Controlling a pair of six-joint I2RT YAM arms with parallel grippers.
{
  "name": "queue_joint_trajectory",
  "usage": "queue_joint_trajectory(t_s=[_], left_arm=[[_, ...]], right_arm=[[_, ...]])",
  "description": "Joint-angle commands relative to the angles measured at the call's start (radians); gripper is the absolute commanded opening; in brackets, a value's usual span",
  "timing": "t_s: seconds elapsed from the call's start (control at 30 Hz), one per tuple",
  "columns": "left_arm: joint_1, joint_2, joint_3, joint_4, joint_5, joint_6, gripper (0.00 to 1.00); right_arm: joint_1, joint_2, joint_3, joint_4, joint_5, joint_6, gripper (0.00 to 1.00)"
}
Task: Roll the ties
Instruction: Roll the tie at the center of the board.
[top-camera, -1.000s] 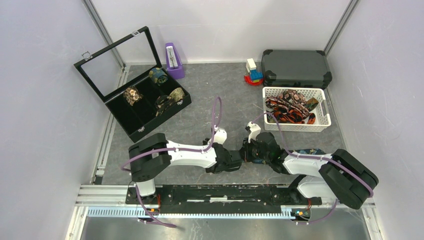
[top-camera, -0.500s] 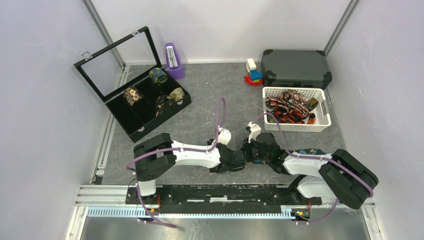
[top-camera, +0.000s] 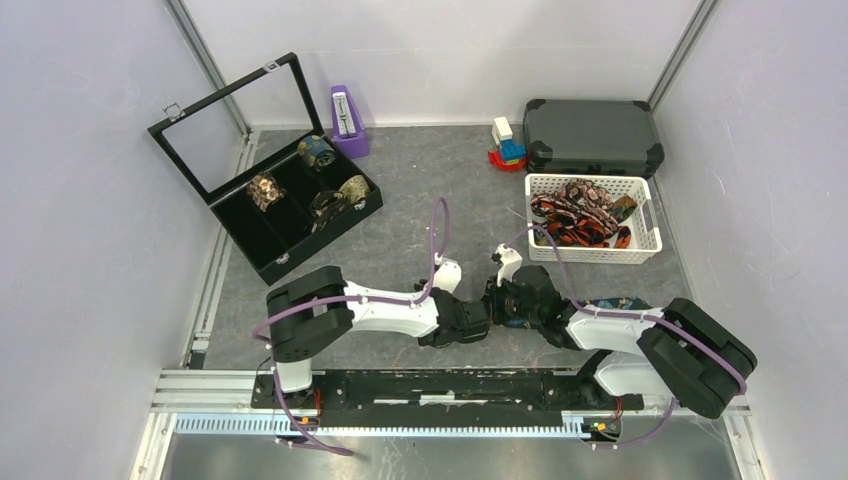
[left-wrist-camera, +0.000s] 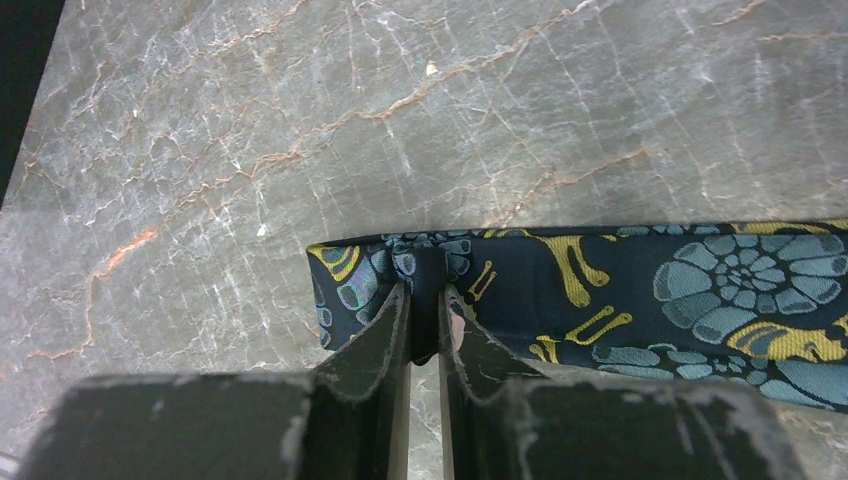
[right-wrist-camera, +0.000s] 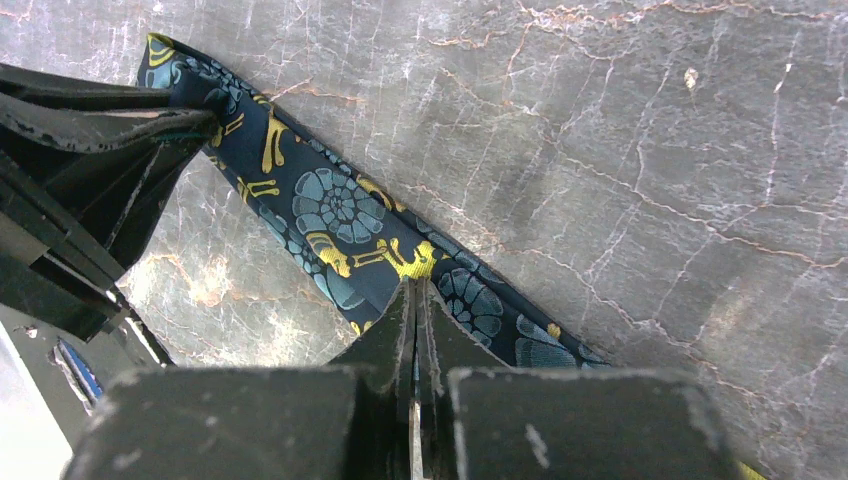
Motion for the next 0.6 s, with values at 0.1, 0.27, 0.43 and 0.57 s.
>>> queue_joint_trajectory(t_s=[0.1, 0.27, 0.43, 0.57], left_arm=[[0.029, -0.018, -0.049, 0.005, 0.014, -0.01, 0.15], [0.029, -0.01, -0.046, -0.002, 0.011, -0.004, 0.16], [0.031, 0.004, -0.049, -0.037, -0.005, -0.018, 0.16], [0.031, 0.012, -0.049, -0.071, -0.019, -0.024, 0.16]], right_arm=[[-0.001, 0.006, -0.013, -0.023, -0.009, -0.002, 0.0], [0.0, 0.011, -0.008, -0.024, -0.01, -0.002, 0.0], [0.001, 0.007, -0.006, -0.029, -0.009, -0.005, 0.0], [0.001, 0.01, -0.003, -0.031, -0.008, -0.004, 0.0]])
